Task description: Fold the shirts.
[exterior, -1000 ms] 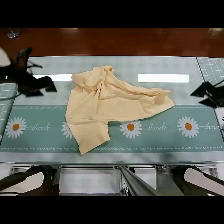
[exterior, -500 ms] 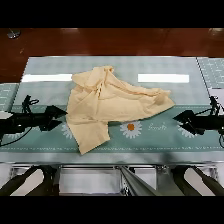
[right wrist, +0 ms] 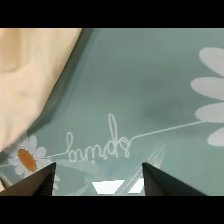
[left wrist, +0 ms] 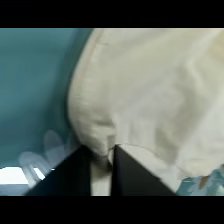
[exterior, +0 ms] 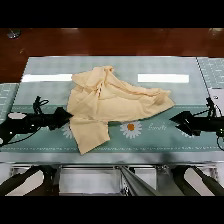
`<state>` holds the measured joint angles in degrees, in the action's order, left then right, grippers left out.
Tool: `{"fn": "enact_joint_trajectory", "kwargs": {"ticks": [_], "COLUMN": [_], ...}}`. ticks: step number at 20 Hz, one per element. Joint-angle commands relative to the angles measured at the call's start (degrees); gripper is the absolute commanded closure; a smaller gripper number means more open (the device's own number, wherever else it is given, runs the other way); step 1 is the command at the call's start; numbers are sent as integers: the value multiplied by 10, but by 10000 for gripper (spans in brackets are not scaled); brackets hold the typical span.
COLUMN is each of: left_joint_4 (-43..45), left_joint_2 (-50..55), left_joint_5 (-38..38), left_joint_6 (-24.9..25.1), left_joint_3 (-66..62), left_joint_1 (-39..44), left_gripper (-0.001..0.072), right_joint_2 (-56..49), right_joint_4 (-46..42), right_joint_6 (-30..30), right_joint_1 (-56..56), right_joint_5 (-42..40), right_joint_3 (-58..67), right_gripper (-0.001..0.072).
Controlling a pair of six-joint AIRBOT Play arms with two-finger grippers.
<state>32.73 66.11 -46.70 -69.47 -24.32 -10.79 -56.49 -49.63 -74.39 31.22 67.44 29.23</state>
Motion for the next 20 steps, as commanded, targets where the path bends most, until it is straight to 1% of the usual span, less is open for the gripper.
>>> {"fn": "enact_joint_trajectory", "kwargs": {"ticks": [1,5,7,9,13,16,18,20], "left_joint_4": [-15,-15,-15,-15,-15,-15,-15,-15], "left_joint_2": [4,5,5,5,5,5,5,5], "left_joint_5": [13,10,11,7,-16,-15,-16,-20], "left_joint_6": [39,39,39,39,39,39,39,38], "left_joint_3": [-13,-38,-44,-45,-45,-45,-45,-45], "left_joint_1": [30,29,29,29,29,29,29,29], "left_gripper": [678,678,679,678,678,678,678,678], "right_joint_2": [0,-1,-19,-58,-162,-232,-274,-315], "right_joint_4": [46,38,26,17,11,-1,-25,-76], "right_joint_6": [6,5,5,3,0,-5,-30,-73], "right_joint_1": [0,0,0,0,0,-38,-75,-108], "right_joint_5": [-6,-44,-56,-61,-55,-48,-41,-29], "right_joint_3": [10,33,39,52,138,206,252,300], "right_gripper": [93,92,93,93,93,93,93,93]}}
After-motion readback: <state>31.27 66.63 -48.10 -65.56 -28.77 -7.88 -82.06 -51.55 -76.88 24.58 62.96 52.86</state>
